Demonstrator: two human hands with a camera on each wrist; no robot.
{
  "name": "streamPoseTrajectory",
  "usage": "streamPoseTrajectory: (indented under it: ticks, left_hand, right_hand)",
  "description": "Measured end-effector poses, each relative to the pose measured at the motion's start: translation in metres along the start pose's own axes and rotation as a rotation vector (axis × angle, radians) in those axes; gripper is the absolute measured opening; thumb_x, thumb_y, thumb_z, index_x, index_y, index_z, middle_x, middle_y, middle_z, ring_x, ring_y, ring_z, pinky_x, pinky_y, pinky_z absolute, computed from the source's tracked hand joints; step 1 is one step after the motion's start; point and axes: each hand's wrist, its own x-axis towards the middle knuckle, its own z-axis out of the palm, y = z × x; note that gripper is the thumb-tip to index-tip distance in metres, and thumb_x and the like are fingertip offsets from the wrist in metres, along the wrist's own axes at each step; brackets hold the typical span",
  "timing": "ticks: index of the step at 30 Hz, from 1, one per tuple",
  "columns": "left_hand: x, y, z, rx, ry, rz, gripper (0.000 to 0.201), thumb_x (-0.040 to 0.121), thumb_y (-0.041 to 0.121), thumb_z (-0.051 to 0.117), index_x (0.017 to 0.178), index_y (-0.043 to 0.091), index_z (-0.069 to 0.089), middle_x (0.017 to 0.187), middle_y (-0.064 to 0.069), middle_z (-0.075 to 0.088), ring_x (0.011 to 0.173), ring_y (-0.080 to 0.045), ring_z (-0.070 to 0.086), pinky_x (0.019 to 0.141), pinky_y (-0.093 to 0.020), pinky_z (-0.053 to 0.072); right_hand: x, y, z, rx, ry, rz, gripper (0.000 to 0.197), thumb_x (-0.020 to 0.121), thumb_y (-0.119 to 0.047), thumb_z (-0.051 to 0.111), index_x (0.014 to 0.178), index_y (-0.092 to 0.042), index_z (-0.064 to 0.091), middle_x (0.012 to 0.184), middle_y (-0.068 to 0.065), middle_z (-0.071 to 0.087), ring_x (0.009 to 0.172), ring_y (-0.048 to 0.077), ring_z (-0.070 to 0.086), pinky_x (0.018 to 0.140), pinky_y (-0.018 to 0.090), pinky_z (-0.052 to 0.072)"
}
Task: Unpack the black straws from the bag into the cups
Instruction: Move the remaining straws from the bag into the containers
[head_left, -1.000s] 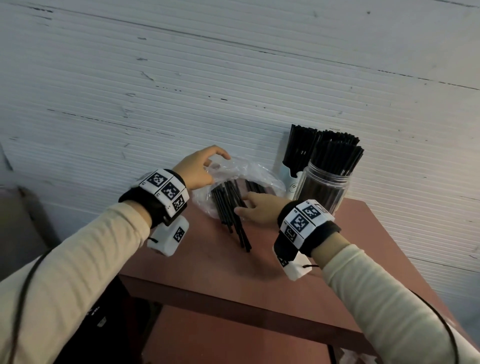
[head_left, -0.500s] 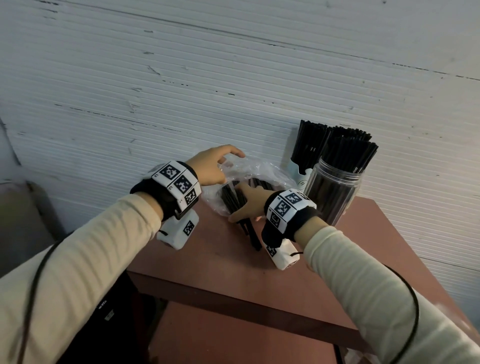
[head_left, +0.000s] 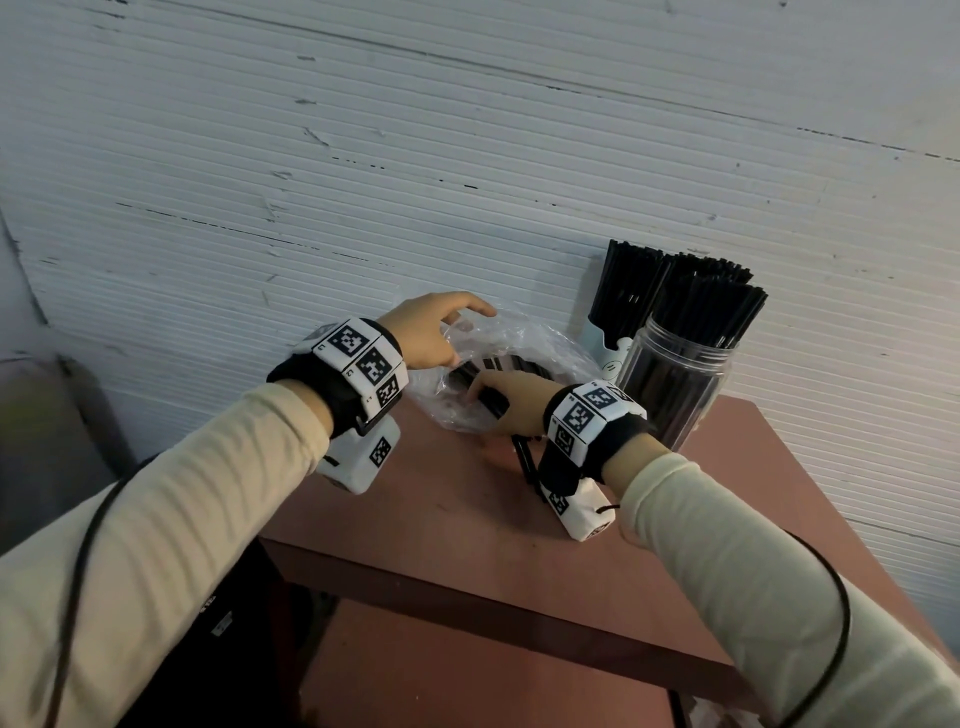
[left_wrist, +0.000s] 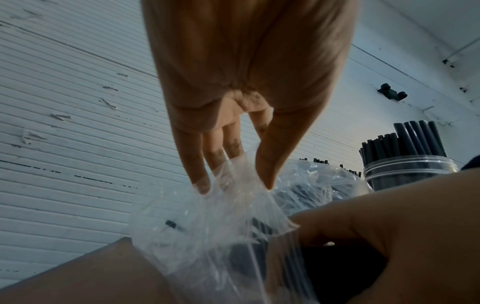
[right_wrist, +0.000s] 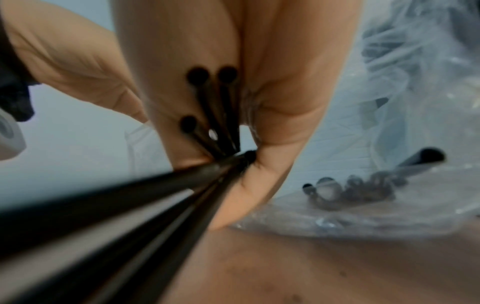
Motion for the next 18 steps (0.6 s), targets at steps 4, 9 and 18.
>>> streamPoseTrajectory:
  ticks: [4,9,18]
  left_hand:
    - [0.001,-0.001,-0.003,0.017,0.012,0.011,0.068,0.08,0.0,0.07,0.131,0.041,0.051,0.131,-0.004,0.053,0.123,-0.016,0.05,0.086,-0.025,0.041]
    - [0.002,0.001,0.0,0.01,0.049,0.034,0.069,0.08,-0.004,0.066,0.131,0.04,0.051,0.136,0.0,0.052,0.129,-0.015,0.045,0.086,-0.026,0.043]
    - [-0.011,0.005,0.006,-0.114,0.142,0.103,0.071,0.08,-0.005,0.065,0.132,0.038,0.043,0.128,0.006,0.048,0.117,-0.01,0.049,0.082,-0.018,0.045]
  right_hand:
    - [-0.002,0.003,-0.003,0.095,0.067,0.021,0.044,0.084,-0.008,0.064,0.124,-0.025,0.055,0.103,-0.004,0.048,0.074,0.008,0.049,0.054,0.013,0.036]
    - [-0.01,0.01,-0.007,0.206,0.194,0.01,0.044,0.081,-0.01,0.065,0.121,-0.027,0.059,0.116,-0.003,0.058,0.106,0.017,0.055,0.087,0.028,0.048]
    - [-0.056,0.022,-0.026,0.444,0.076,-0.023,0.043,0.082,-0.006,0.067,0.121,-0.023,0.063,0.108,0.006,0.064,0.078,0.017,0.065,0.083,0.036,0.057]
